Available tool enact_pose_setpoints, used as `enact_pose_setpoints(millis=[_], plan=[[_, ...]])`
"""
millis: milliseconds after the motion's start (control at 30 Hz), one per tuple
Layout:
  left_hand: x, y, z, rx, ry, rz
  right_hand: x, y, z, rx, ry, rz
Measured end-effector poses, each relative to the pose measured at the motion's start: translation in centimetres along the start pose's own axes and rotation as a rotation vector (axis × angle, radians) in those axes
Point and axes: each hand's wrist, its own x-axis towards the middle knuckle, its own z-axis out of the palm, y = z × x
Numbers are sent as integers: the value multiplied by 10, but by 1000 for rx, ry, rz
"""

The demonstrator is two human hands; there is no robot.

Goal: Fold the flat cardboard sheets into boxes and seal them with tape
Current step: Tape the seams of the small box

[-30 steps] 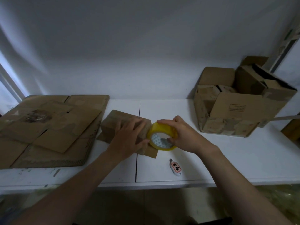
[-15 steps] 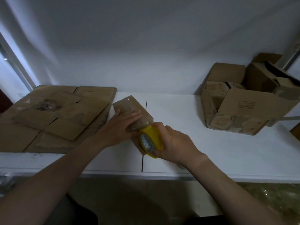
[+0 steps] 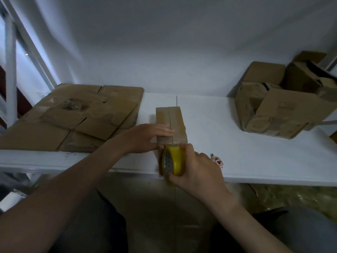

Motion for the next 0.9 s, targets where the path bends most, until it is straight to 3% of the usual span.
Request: enact_pose_setpoints(millis=[133, 300, 500, 667, 900], plan=[[-14, -1, 4, -190, 69, -42, -5, -15, 9, -9, -114, 44], [-16, 0, 1, -197, 116, -49, 7, -12, 3, 42, -202, 74], [-13, 8, -3, -190, 156, -79, 64, 15, 1, 284, -37, -114], [-17, 9, 2, -293, 187, -155, 115, 26, 26, 401, -312, -128], [-42, 22, 3, -468, 139, -262, 82, 25, 13, 533, -339, -29]])
